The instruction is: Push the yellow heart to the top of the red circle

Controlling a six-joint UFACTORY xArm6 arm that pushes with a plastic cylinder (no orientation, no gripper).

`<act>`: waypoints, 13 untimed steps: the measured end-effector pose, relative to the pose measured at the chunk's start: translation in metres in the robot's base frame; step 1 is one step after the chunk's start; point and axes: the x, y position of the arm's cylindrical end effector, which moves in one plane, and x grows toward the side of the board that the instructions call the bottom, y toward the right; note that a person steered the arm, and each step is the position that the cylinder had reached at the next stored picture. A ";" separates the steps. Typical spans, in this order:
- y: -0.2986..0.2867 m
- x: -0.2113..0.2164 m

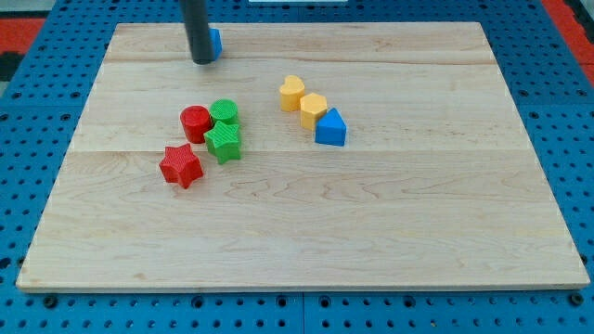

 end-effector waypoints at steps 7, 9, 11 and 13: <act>0.126 0.003; 0.231 0.093; 0.095 0.063; 0.097 0.075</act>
